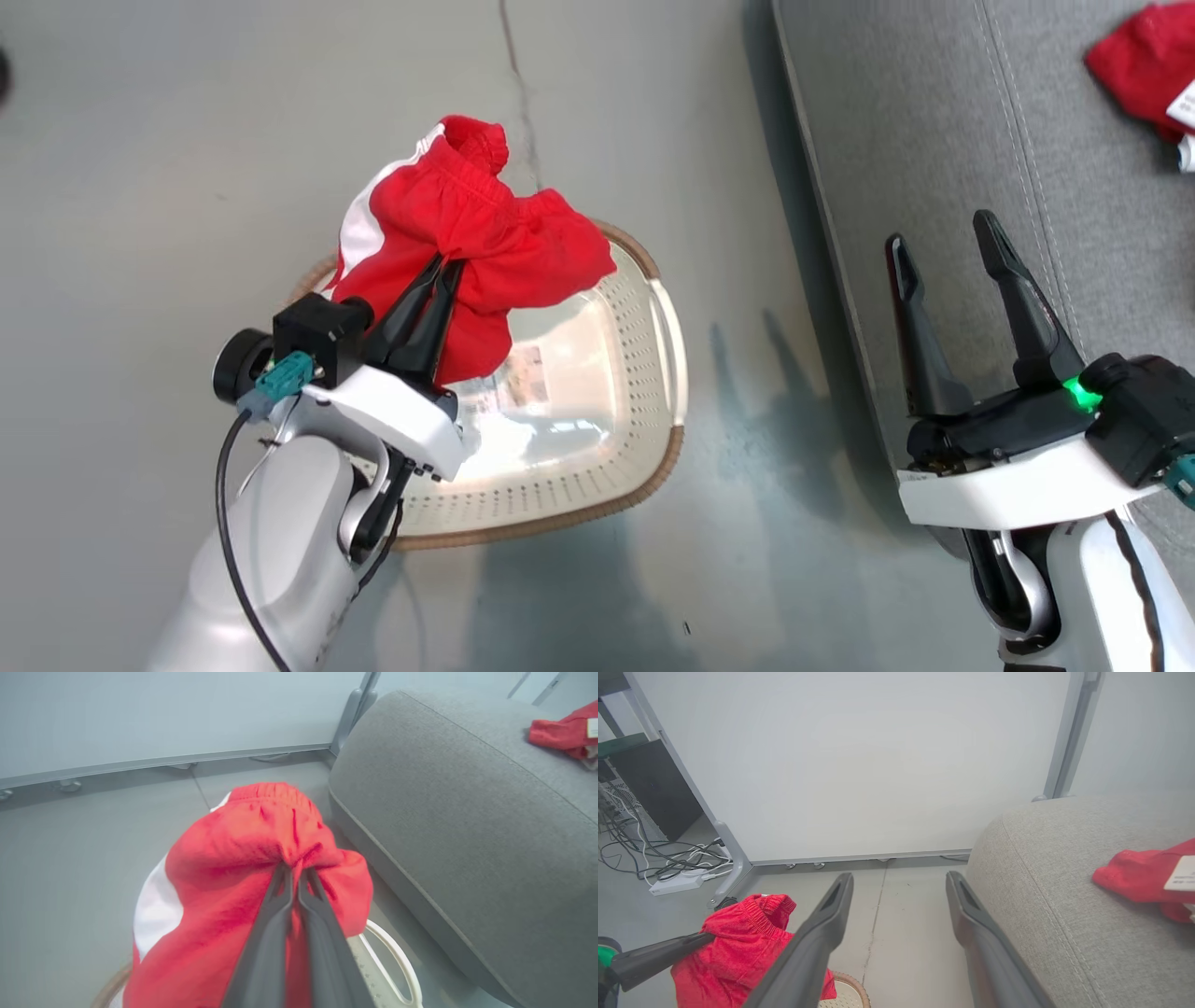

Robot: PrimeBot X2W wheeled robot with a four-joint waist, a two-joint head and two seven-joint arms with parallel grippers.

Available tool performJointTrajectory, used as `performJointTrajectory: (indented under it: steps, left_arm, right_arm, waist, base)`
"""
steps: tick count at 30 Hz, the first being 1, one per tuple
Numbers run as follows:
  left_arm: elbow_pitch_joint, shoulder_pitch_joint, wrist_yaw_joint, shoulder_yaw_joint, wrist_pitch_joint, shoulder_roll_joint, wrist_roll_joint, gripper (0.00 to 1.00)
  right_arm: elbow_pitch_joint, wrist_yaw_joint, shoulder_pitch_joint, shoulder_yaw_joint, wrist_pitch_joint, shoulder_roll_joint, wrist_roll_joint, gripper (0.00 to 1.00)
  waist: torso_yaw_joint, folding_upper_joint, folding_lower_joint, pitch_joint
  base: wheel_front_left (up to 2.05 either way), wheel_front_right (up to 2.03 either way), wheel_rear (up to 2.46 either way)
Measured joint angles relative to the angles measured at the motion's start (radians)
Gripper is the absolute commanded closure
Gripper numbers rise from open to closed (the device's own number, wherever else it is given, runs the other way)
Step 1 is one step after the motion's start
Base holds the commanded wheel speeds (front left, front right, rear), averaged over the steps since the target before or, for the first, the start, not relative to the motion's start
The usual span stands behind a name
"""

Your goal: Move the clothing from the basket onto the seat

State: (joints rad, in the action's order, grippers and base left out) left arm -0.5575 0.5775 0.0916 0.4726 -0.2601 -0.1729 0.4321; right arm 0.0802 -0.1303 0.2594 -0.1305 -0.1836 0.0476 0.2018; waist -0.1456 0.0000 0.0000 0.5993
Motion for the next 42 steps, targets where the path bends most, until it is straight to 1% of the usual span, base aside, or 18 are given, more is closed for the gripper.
performJointTrajectory:
  steps: [2,3,11,20,29,42]
  left_arm:
    - [0.044,-0.032,-0.007,-0.017,0.000,-0.001,0.000,1.00]
    - [0.044,-0.032,-0.007,-0.017,0.000,-0.001,0.000,1.00]
    - [0.222,-0.131,-0.023,-0.081,0.000,-0.003,-0.011,1.00]
    - [0.389,-0.209,-0.024,-0.153,0.000,0.004,-0.017,1.00]
    - [0.457,-0.304,-0.023,-0.186,0.000,0.026,-0.036,1.00]
    - [0.502,-0.459,-0.028,-0.173,0.001,0.033,-0.048,1.00]
  right_arm:
    - [-0.001,0.000,-0.010,0.010,0.012,0.000,-0.010,0.00]
    - [-0.001,0.000,-0.010,0.010,0.012,0.000,-0.010,0.00]
    - [0.001,0.000,-0.064,0.041,0.052,0.000,-0.017,0.00]
    - [0.001,0.000,-0.123,0.044,0.092,0.000,-0.022,0.00]
    - [0.001,0.000,-0.194,0.042,0.123,0.000,-0.014,0.00]
    - [0.014,0.000,-0.291,0.041,0.156,0.000,0.009,0.00]
  waist:
    - [0.016,0.0000,0.0000,-0.031]
    - [0.016,0.0000,0.0000,-0.031]
    - [0.061,0.0000,0.0000,-0.156]
    - [0.092,0.0000,-0.0001,-0.288]
    - [0.101,0.0000,-0.0001,-0.416]
    - [0.103,0.0000,-0.0001,-0.548]
  base:
    - [0.00,0.00,0.00]
    - [0.00,0.00,0.00]
    - [0.00,0.00,0.00]
    - [0.00,0.00,0.00]
    - [0.00,0.00,0.00]
    - [0.00,0.00,0.00]
